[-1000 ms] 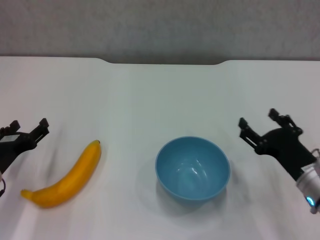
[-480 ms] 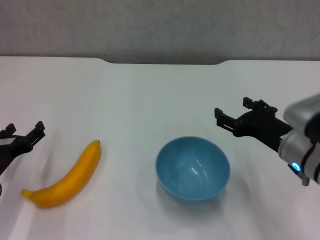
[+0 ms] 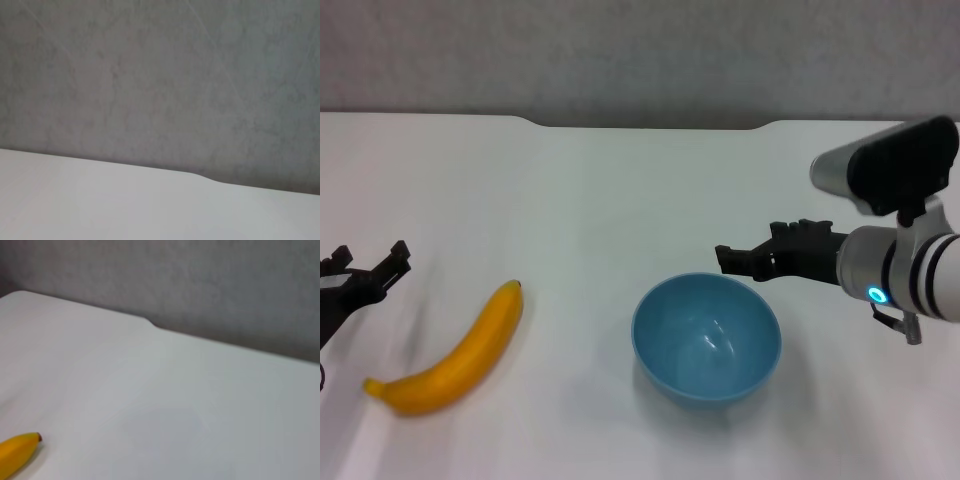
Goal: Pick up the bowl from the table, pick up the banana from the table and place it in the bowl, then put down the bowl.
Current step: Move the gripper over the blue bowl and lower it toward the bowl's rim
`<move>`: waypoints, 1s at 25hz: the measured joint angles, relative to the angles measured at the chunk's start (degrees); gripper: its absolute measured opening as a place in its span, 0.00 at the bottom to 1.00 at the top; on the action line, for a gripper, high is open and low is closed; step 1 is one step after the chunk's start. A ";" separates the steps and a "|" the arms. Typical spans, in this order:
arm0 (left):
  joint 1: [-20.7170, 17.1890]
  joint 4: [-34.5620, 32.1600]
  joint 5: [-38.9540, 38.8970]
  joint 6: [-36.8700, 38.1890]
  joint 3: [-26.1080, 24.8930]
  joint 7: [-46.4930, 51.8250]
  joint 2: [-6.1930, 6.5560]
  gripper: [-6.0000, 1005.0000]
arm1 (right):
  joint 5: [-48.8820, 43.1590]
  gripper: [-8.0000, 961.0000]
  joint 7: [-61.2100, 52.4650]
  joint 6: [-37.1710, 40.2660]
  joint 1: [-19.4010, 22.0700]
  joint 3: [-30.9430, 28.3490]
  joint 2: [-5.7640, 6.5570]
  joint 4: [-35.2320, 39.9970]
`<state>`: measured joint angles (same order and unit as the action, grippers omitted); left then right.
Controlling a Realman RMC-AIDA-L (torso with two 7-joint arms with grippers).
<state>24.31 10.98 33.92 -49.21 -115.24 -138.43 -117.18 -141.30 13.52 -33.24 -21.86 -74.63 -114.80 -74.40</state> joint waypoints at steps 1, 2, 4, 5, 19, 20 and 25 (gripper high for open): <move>0.04 0.00 0.00 0.05 -0.01 0.00 0.00 0.83 | 0.89 0.91 0.07 -1.44 -0.49 -1.28 0.01 0.44; 0.21 0.00 0.00 0.16 0.00 0.00 0.00 0.83 | 1.44 0.91 0.11 -2.79 -0.87 -2.17 0.01 0.75; 0.33 0.02 0.00 0.23 0.04 -0.01 0.00 0.83 | 2.57 0.91 0.12 -5.82 -1.85 -4.15 0.02 2.00; 0.33 0.07 0.00 0.21 0.05 -0.01 -0.01 0.83 | 3.30 0.91 0.14 -7.36 -2.55 -5.07 0.03 2.88; 1.06 -0.05 0.00 0.17 0.06 0.09 0.01 0.82 | 11.51 0.82 5.00 -11.48 -10.58 -5.49 -0.22 19.65; 1.12 -0.08 0.00 0.19 0.07 0.09 0.00 0.82 | 12.60 0.82 5.74 -11.20 -10.94 -5.46 -0.22 20.78; 1.14 -0.10 0.00 0.24 0.01 0.09 0.00 0.81 | 17.03 0.82 8.36 -9.54 -12.80 -4.36 -0.25 25.12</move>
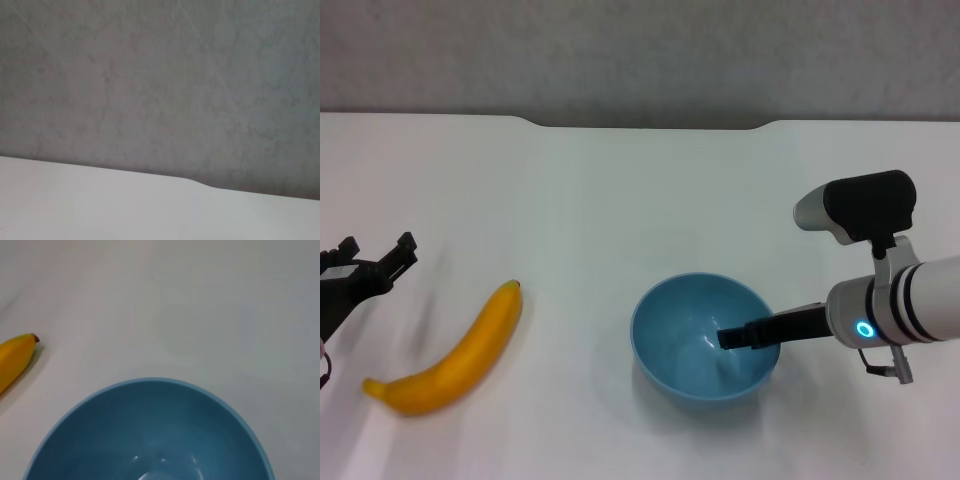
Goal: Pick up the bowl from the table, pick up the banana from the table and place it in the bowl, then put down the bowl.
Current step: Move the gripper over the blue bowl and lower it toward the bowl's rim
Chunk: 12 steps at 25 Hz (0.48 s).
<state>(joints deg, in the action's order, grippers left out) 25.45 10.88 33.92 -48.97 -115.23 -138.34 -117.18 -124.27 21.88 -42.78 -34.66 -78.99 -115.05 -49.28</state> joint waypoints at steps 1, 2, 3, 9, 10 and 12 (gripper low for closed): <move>0.03 0.00 0.00 0.02 0.03 -0.01 -0.01 0.81 | 0.06 0.82 0.15 0.19 -0.03 0.14 0.00 0.13; 0.04 0.01 0.00 0.03 0.07 -0.06 -0.04 0.81 | 0.05 0.82 0.25 0.35 -0.07 0.27 0.00 0.20; 0.04 0.02 0.00 0.04 0.08 -0.08 -0.07 0.81 | -0.06 0.82 0.29 0.49 -0.13 0.34 0.00 0.20; -0.19 -0.11 0.00 0.10 -0.10 -0.10 -0.04 0.81 | -0.38 0.82 0.35 0.49 -0.30 0.34 0.07 0.24; -0.28 -0.12 0.00 0.10 -0.22 -0.10 -0.01 0.81 | -0.39 0.71 0.36 0.49 -0.38 0.34 0.08 0.24; -0.34 -0.14 -0.02 0.11 -0.37 -0.07 0.02 0.80 | -0.40 0.56 0.40 0.43 -0.50 0.34 0.10 0.24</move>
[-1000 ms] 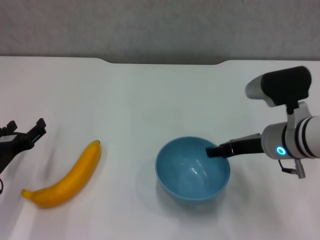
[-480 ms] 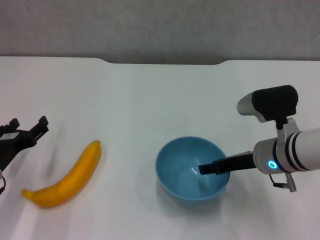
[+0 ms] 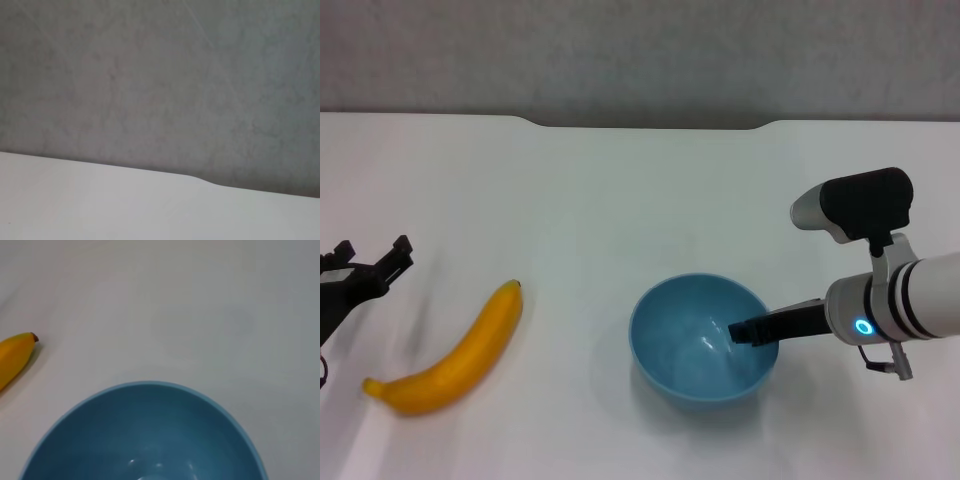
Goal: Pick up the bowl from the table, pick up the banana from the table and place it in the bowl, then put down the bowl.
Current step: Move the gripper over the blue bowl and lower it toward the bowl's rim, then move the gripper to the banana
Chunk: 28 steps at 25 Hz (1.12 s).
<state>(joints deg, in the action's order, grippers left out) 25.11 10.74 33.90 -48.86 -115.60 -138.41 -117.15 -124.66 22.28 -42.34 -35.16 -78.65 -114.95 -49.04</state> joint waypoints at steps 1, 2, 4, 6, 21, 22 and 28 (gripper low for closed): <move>-0.01 -0.01 -0.01 0.00 -0.02 0.01 0.00 0.80 | -0.02 0.52 0.04 -0.05 -0.06 -0.01 0.02 0.00; -0.01 -0.02 -0.01 0.00 -0.03 0.01 0.00 0.80 | -0.07 0.48 0.11 -0.08 -0.07 -0.01 0.04 0.03; -0.02 -0.03 -0.03 0.00 -0.04 0.01 0.00 0.80 | -0.17 0.40 0.33 -0.06 -0.08 -0.09 0.08 0.10; -0.03 -0.07 -0.05 0.00 0.04 0.01 0.00 0.80 | -0.17 0.31 0.56 0.04 -0.03 -0.31 0.09 0.22; 0.01 0.14 1.24 0.29 2.47 2.28 0.06 0.79 | 0.21 0.04 1.75 2.09 3.34 -0.71 0.02 -3.41; 0.04 0.42 1.61 0.37 3.52 3.21 0.14 0.79 | 0.16 0.04 2.07 2.27 4.63 -0.81 0.09 -5.25; -3.13 10.67 8.02 1.50 12.43 14.68 0.84 0.78 | -0.22 0.04 5.04 2.57 11.37 -4.59 0.22 -12.65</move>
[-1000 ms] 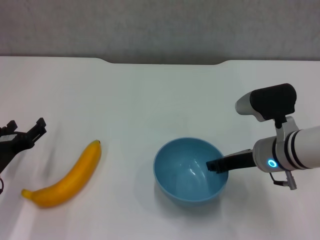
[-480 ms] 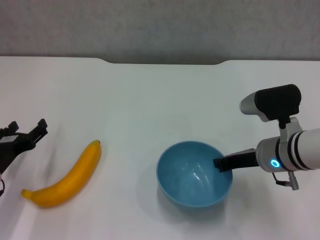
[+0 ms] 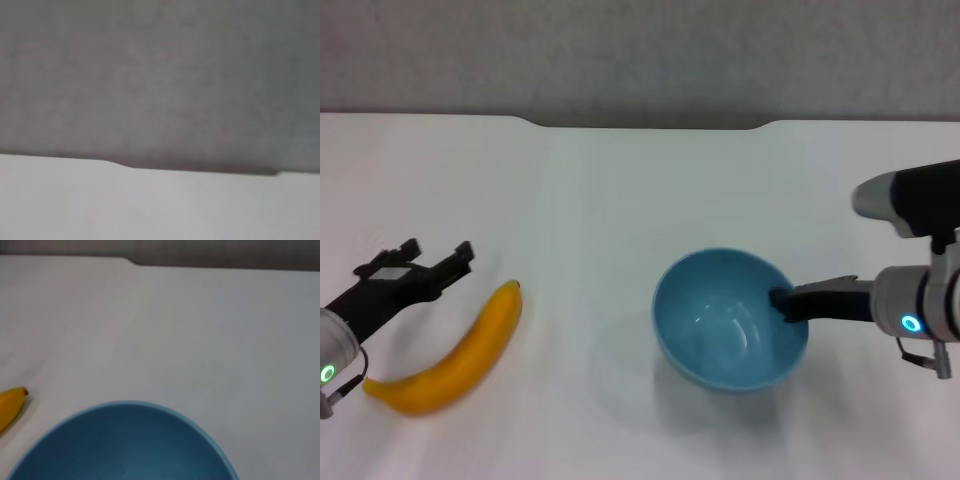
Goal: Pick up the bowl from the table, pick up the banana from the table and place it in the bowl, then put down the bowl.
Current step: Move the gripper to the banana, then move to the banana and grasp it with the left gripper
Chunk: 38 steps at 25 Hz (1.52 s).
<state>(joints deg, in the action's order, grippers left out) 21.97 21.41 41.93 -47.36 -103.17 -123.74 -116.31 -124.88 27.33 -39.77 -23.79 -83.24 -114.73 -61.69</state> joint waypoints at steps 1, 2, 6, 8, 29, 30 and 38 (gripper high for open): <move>-0.93 2.66 3.16 0.86 0.38 1.90 0.01 0.78 | 0.00 0.04 0.28 -0.15 0.52 -0.29 0.01 -0.56; -1.57 5.07 6.53 1.62 0.60 3.84 0.03 0.78 | 0.01 0.04 0.44 -0.21 0.74 -0.40 0.03 -0.74; -3.40 13.99 25.59 4.74 0.78 15.32 0.03 0.78 | 0.11 0.04 1.37 -0.22 1.42 -0.45 0.02 -0.97; -3.80 17.81 35.10 5.03 0.34 22.07 0.03 0.78 | 0.27 0.04 1.55 -0.20 1.48 -0.46 -0.01 -1.01; -5.12 29.13 68.38 2.59 0.70 49.23 -0.11 0.76 | 0.12 0.04 1.59 0.06 1.34 -0.42 -0.05 -0.40; -5.09 29.00 69.02 2.56 0.70 49.32 -0.14 0.76 | 0.11 0.04 1.59 0.06 1.28 -0.42 -0.05 -0.41; -4.63 28.59 71.86 2.90 0.78 49.50 -0.31 0.75 | 0.07 0.04 1.59 0.17 1.05 -0.43 -0.05 -0.41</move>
<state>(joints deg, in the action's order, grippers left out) 17.35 50.00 113.78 -44.46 -102.39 -74.23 -116.62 -124.81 28.92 -39.60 -22.74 -83.67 -114.78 -62.09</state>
